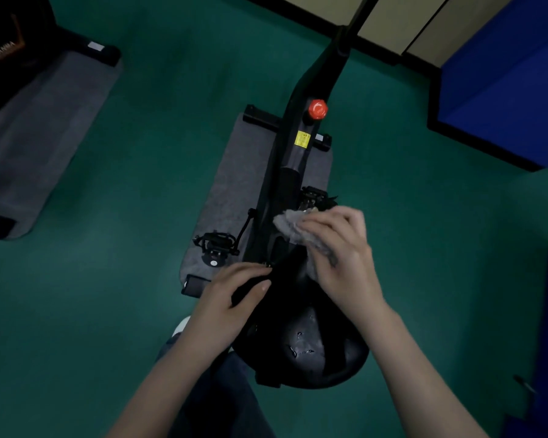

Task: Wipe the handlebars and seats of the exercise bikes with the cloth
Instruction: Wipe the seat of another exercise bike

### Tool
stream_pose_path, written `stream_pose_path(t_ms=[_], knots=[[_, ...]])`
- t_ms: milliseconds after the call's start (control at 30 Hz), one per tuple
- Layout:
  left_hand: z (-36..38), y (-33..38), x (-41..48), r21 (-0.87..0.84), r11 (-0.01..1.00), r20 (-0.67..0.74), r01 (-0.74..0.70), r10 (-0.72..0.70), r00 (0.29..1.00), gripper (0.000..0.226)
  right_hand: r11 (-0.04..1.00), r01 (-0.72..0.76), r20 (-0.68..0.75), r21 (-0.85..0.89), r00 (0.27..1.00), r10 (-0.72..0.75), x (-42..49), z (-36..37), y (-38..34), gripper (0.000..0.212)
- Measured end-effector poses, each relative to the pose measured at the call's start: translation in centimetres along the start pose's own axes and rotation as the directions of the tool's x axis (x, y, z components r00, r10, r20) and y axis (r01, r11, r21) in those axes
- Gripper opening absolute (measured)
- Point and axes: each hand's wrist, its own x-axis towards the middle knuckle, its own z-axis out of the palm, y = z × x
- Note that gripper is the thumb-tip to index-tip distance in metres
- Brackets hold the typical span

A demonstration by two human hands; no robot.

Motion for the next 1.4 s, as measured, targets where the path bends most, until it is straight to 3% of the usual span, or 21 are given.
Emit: stream_pose_path(t_ms=[133, 200, 233, 267, 333, 367, 433, 500, 567, 700, 767, 867, 1067, 1267, 1400], knots=[[0.2, -0.4, 0.0, -0.052, 0.999, -0.026, -0.006, 0.005, 1.0, 0.024, 0.999, 0.019, -0.028, 0.051, 0.999, -0.017, 2.3, -0.1, 1.5, 0.014], [0.3, -0.6, -0.1, -0.081, 0.997, -0.027, -0.01, 0.008, 1.0, 0.028, 0.975, -0.169, -0.061, 0.147, 0.982, 0.179, 3.9, 0.1, 2.7, 0.013], [0.3, -0.7, -0.2, -0.091, 0.996, -0.027, -0.01, 0.008, 1.0, 0.029, 0.903, -0.32, -0.033, 0.286, 0.939, 0.343, 4.4, 0.1, 3.5, 0.014], [0.4, -0.8, -0.2, -0.1, 0.995, -0.03, -0.01, 0.007, 1.0, 0.029, 0.757, -0.455, 0.046, 0.469, 0.868, 0.494, 4.7, 0.2, 4.0, 0.015], [0.5, -1.0, -0.2, -0.118, 0.993, -0.038, -0.015, 0.01, 0.999, 0.026, 0.399, -0.559, 0.219, 0.727, 0.739, 0.637, 4.2, 0.7, 4.8, 0.018], [0.5, -1.0, -0.2, -0.128, 0.992, -0.043, -0.017, 0.011, 0.999, 0.024, 0.291, -0.566, 0.264, 0.772, 0.701, 0.662, 3.7, 0.9, 5.1, 0.021], [0.7, -1.0, -0.2, -0.143, 0.99, -0.052, -0.012, 0.005, 0.999, 0.023, 0.223, -0.592, 0.293, 0.775, 0.649, 0.702, 1.9, 1.4, 5.2, 0.024], [0.9, -0.9, -0.2, -0.15, 0.989, -0.059, -0.009, 0.0, 0.998, 0.023, 0.242, -0.663, 0.299, 0.708, 0.592, 0.749, -0.3, 1.8, 4.8, 0.027], [0.9, -0.8, -0.2, -0.152, 0.988, -0.065, -0.02, 0.01, 0.998, 0.022, 0.35, -0.728, 0.258, 0.59, 0.58, 0.772, -2.3, 1.4, 4.3, 0.032], [1.0, -0.8, -0.1, -0.154, 0.988, -0.071, -0.027, 0.017, 0.997, 0.021, 0.697, -0.663, 0.006, 0.274, 0.726, 0.688, -5.8, 0.0, 1.8, 0.024], [1.1, -0.7, -0.1, -0.169, 0.985, -0.075, -0.019, 0.006, 0.997, 0.021, 0.78, -0.591, -0.109, 0.208, 0.778, 0.619, -6.9, -0.3, -0.2, 0.005], [1.1, -0.6, -0.1, -0.171, 0.985, -0.074, -0.018, 0.006, 0.997, 0.021, 0.859, -0.48, -0.215, 0.177, 0.833, 0.509, -6.8, -0.1, -1.4, 0.016], [1.1, -0.5, -0.2, -0.178, 0.984, -0.069, -0.029, 0.017, 0.998, 0.021, 0.928, -0.324, -0.157, 0.186, 0.922, 0.354, -6.5, -0.9, -0.9, 0.017], [1.0, -0.3, -0.1, -0.117, 0.992, -0.062, -0.043, 0.036, 0.997, 0.021, 0.98, -0.148, 0.028, 0.135, 0.989, 0.146, -9.7, -1.2, -2.3, 0.041], [0.9, -0.1, -0.3, -0.067, 0.997, -0.066, -0.043, 0.039, 0.997, 0.02, 0.967, -0.219, -0.031, 0.133, 0.974, 0.225, -10.2, -1.6, -1.6, 0.031]])
